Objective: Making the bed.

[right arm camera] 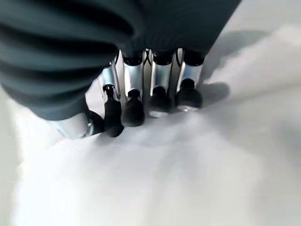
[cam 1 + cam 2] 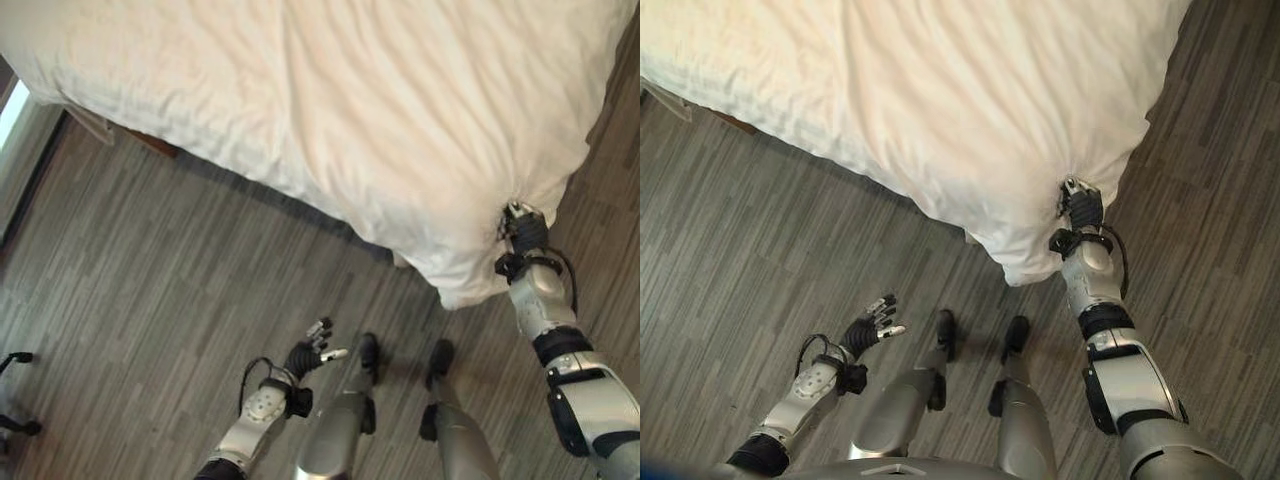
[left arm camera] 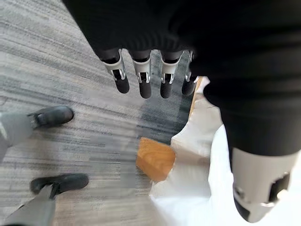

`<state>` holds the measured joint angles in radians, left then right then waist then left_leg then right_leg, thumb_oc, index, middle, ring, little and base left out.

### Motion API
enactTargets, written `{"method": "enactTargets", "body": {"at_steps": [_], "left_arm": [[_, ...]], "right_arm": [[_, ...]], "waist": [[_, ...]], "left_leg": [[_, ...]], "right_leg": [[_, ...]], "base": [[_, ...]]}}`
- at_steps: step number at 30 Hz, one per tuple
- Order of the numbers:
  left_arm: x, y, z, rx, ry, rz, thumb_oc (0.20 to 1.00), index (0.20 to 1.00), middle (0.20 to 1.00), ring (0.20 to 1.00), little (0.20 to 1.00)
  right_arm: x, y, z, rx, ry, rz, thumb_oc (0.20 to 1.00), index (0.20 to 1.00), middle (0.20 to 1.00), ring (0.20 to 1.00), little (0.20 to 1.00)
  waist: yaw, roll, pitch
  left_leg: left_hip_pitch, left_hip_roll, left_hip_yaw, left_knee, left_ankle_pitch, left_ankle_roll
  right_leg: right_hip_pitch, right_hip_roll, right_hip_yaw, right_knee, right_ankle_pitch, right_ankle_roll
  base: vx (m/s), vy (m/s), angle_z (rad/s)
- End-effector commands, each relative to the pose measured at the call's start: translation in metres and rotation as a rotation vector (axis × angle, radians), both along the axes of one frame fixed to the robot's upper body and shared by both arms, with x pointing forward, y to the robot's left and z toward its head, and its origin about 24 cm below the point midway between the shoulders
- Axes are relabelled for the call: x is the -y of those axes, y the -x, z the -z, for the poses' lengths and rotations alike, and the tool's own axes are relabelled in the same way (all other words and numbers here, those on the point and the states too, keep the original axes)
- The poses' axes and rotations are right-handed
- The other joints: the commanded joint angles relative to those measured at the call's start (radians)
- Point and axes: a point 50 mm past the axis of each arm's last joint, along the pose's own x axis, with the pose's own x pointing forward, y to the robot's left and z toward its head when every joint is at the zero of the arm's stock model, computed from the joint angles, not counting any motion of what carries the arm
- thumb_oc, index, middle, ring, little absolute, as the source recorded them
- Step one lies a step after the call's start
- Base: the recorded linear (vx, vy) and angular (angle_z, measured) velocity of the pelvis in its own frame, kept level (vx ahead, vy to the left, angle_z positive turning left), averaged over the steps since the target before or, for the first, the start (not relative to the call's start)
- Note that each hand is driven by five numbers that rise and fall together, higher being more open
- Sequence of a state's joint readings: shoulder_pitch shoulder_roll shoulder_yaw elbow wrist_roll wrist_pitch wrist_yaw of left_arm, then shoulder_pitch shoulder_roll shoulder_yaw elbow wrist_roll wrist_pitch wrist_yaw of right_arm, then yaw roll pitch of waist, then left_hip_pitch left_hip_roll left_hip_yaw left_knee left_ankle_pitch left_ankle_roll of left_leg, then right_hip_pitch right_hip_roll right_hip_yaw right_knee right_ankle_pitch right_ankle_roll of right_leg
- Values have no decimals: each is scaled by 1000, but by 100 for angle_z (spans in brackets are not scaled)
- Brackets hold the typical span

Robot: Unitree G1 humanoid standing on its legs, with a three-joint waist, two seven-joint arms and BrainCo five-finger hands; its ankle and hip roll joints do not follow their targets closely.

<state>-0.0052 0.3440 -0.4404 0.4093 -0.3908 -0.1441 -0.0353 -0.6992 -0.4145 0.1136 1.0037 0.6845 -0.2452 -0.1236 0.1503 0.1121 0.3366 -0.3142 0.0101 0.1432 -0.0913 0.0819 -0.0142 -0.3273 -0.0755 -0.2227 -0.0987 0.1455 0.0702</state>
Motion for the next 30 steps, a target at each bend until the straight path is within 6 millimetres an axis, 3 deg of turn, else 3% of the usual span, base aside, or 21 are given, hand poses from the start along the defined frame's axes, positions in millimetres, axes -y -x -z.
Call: {"method": "enactTargets", "body": {"at_steps": [1,5,6,11,14,18,19,20,21,23,24,28,29,30], "left_arm": [[11,-11,-8,46,28,18,1000,1000,1000,1000,1000],[13,-13,-7,45,25,12,1000,1000,1000,1000,1000],[12,-15,-9,55,18,10,1000,1000,1000,1000,1000],[11,-18,-13,77,24,-6,1000,1000,1000,1000,1000],[9,-19,-13,79,18,-17,1000,1000,1000,1000,1000],[-1,-21,-14,86,-2,-47,1000,1000,1000,1000,1000],[-1,-21,-14,86,-2,-47,1000,1000,1000,1000,1000],[-7,-21,-14,85,-7,-70,1000,1000,1000,1000,1000],[-11,-21,-13,83,-13,-82,1000,1000,1000,1000,1000],[-13,-20,-13,80,-18,-89,1000,1000,1000,1000,1000],[-18,-20,-11,73,-32,-104,1000,1000,1000,1000,1000],[-20,-18,-9,65,-34,-114,1000,1000,1000,1000,1000],[-22,-16,-5,44,-42,-115,1000,1000,1000,1000,1000],[-22,-15,-4,42,-44,-116,1000,1000,1000,1000,1000]], "right_arm": [[5,10,31,-118,-116,65,200,200,200,200,200],[17,44,80,-271,-242,183,200,200,200,200,200],[22,67,106,-382,-232,201,200,200,200,200,200],[39,102,130,-434,-291,301,200,200,200,200,200],[48,116,136,-448,-287,332,200,200,200,200,200],[84,152,139,-462,-249,472,200,200,200,200,200],[84,152,139,-462,-249,472,200,200,200,200,200],[106,179,140,-451,-253,594,200,200,200,200,200],[116,193,140,-446,-256,661,200,200,200,200,200],[122,204,140,-444,-246,697,200,200,200,200,200],[135,219,132,-381,-221,769,200,200,200,200,200],[137,220,120,-288,-180,780,200,200,200,200,200],[126,209,113,-265,-112,675,200,200,200,200,200],[125,209,114,-269,-111,675,200,200,200,200,200]], "waist": [[45,2,27],[45,18,39],[41,19,43],[14,14,50],[-6,4,46],[-51,-25,35],[-50,-25,34],[-75,-45,24],[-89,-57,14],[-100,-67,8],[-126,-91,-11],[-146,-114,-47],[-156,-131,-89],[-157,-132,-88]], "left_leg": [[-30,-82,-63,4,27,10],[-39,-82,-68,4,22,11],[-49,-80,-68,4,28,11],[-44,-79,-63,4,23,9],[-38,-77,-59,4,20,7],[-16,-72,-54,4,9,6],[-19,-72,-53,4,14,6],[-8,-69,-50,4,7,6],[1,-68,-49,4,4,6],[9,-67,-49,4,0,7],[29,-65,-45,4,-6,8],[58,-63,-38,4,-13,10],[102,-56,-32,4,-18,10],[106,-56,-32,4,-20,9]], "right_leg": [[76,-35,-22,44,-48,58],[70,-38,-26,46,-55,59],[61,-37,-27,42,-49,60],[60,-35,-20,35,-48,61],[62,-32,-11,36,-49,60],[73,-30,0,45,-57,61],[71,-30,-1,44,-53,60],[80,-28,4,45,-55,60],[88,-26,6,45,-56,60],[94,-24,10,46,-57,61],[109,-21,14,48,-58,62],[132,-16,19,50,-60,62],[164,-11,25,56,-67,60],[169,-11,26,55,-68,60]], "base": [[25,11,7],[28,9,9],[0,0,0],[10,15,2],[2,6,-1],[14,14,-4],[0,0,0],[10,-10,-5],[48,-18,-7],[10,-5,-3],[2,-15,-8],[13,-11,-13],[6,-10,-11],[-1,-9,-19]]}}
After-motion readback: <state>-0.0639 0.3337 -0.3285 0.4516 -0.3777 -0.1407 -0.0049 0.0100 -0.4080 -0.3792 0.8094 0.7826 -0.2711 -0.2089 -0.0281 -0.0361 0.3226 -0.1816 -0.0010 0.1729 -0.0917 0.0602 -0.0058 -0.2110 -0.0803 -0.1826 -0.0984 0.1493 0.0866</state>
